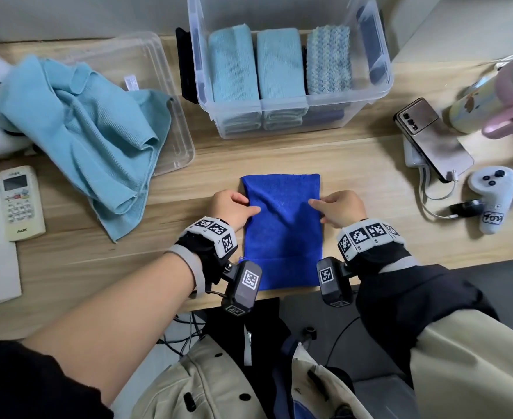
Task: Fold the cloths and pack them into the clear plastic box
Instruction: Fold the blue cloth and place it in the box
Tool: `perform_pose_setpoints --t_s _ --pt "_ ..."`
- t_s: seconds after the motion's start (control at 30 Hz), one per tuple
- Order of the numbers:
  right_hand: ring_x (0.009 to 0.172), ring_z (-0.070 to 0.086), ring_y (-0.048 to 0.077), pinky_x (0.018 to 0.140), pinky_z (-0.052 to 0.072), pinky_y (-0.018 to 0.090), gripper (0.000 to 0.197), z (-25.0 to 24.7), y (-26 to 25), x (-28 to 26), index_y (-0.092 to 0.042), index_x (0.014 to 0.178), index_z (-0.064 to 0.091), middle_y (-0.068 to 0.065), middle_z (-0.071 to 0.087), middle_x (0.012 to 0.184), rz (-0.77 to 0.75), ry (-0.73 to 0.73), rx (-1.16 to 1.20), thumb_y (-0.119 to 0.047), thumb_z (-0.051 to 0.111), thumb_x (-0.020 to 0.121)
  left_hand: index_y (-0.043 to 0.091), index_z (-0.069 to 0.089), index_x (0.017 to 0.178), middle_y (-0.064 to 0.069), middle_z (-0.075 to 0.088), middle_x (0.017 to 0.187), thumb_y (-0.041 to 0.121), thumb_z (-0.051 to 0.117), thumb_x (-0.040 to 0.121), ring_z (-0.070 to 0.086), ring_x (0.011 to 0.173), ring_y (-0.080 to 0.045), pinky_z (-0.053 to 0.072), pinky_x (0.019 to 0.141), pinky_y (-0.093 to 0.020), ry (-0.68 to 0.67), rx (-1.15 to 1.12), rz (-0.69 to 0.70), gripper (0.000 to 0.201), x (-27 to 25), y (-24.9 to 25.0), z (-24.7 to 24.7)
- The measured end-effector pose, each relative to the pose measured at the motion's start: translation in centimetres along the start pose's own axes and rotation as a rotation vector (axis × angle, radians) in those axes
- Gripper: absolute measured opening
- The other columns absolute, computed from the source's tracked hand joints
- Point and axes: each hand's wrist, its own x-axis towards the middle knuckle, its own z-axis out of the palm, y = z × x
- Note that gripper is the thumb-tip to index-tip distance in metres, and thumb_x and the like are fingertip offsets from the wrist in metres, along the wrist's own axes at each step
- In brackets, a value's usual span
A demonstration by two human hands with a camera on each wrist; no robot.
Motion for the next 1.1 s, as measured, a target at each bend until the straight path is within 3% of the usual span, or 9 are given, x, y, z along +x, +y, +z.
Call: perform_pose_setpoints --t_s 0.1,0.2,0.43,0.6,0.67,0.77,0.9,1.0,1.1 --pt "0.049 0.058 0.008 0.053 0.042 0.023 0.023 0.4 0.4 -0.2 -0.012 0.068 0.059 0.001 0.058 0.056 0.002 0.031 -0.009 -0.027 0.064 0.085 0.022 0.050 0.062 -0.002 0.060 0.072 0.004 0.075 0.070 0.056 0.069 -0.019 0.045 0.065 -0.025 0.025 0.036 0.028 0.032 -0.1 -0.4 -0.1" --pt "0.071 0.066 0.024 0.071 0.049 0.031 0.020 0.7 0.4 -0.1 -0.014 0.071 0.058 0.007 0.064 0.070 -0.044 0.096 -0.044 -0.028 0.064 0.085 0.020 0.046 0.062 0.005 0.052 0.064 0.003 0.074 0.072 0.050 0.059 -0.013 0.039 0.050 -0.013 0.062 0.090 0.060 0.034 -0.3 -0.7 -0.6" --pt "0.072 0.051 0.019 0.066 0.035 0.026 0.030 0.6 0.4 -1.5 -0.016 0.071 0.049 -0.004 0.055 0.070 -0.100 0.190 -0.052 -0.038 0.064 0.084 0.019 0.051 0.062 0.004 0.056 0.059 0.013 0.077 0.072 0.049 0.053 -0.010 0.040 0.054 -0.021 -0.010 0.066 0.101 0.029 -0.9 -1.7 -0.9" --pt "0.058 0.060 0.012 0.054 0.040 0.022 0.049 -0.2 1.2 -3.5 -0.012 0.067 0.068 -0.001 0.069 0.066 -0.018 -0.271 -0.316 -0.057 0.057 0.082 0.016 0.065 0.058 0.004 0.065 0.052 0.013 0.075 0.075 0.049 0.044 -0.010 0.032 0.044 -0.020 -0.287 0.085 0.036 0.020 -2.1 -2.7 -1.7" --pt "0.061 0.061 0.013 0.062 0.046 0.023 0.053 -0.3 1.6 -4.2 -0.010 0.064 0.069 -0.002 0.068 0.062 -0.010 -0.338 -0.467 -0.060 0.059 0.079 0.016 0.067 0.058 0.005 0.066 0.052 0.012 0.075 0.075 0.051 0.042 -0.009 0.033 0.044 -0.020 -0.299 0.115 0.040 0.019 -2.2 -2.9 -2.0" --pt "0.043 0.047 0.007 0.051 0.039 0.015 0.041 -0.1 2.0 -5.1 -0.013 0.055 0.061 -0.001 0.057 0.053 -0.027 -0.405 -0.463 -0.047 0.067 0.078 0.017 0.066 0.060 0.001 0.065 0.056 0.010 0.076 0.073 0.054 0.045 -0.009 0.040 0.051 -0.024 -0.332 0.149 0.037 0.018 -2.7 -3.1 -2.1" --pt "0.032 0.035 0.003 0.034 0.025 0.011 0.007 0.4 2.2 -5.9 -0.015 0.080 0.069 0.003 0.052 0.061 -0.086 -0.441 -0.240 -0.021 0.072 0.079 0.016 0.067 0.063 0.003 0.063 0.053 0.014 0.080 0.070 0.053 0.060 -0.016 0.046 0.066 -0.027 -0.464 0.279 0.057 0.015 -3.5 -3.7 -2.4" --pt "0.049 0.047 0.004 0.046 0.033 0.013 0.005 0.6 2.6 -6.2 -0.017 0.078 0.067 0.000 0.056 0.066 -0.123 -0.452 -0.158 -0.015 0.071 0.078 0.018 0.066 0.069 0.003 0.056 0.053 0.026 0.081 0.068 0.044 0.050 -0.010 0.037 0.051 -0.017 -0.552 0.472 0.048 0.017 -4.1 -4.1 -2.7" --pt "0.070 0.052 0.014 0.069 0.038 0.023 0.013 0.7 3.1 -6.3 -0.020 0.072 0.062 -0.001 0.059 0.072 -0.145 -0.521 -0.077 -0.016 0.073 0.077 0.024 0.063 0.064 0.010 0.051 0.052 0.030 0.080 0.069 0.041 0.050 -0.007 0.033 0.050 -0.019 -0.583 0.610 0.046 0.019 -4.7 -4.5 -2.6"
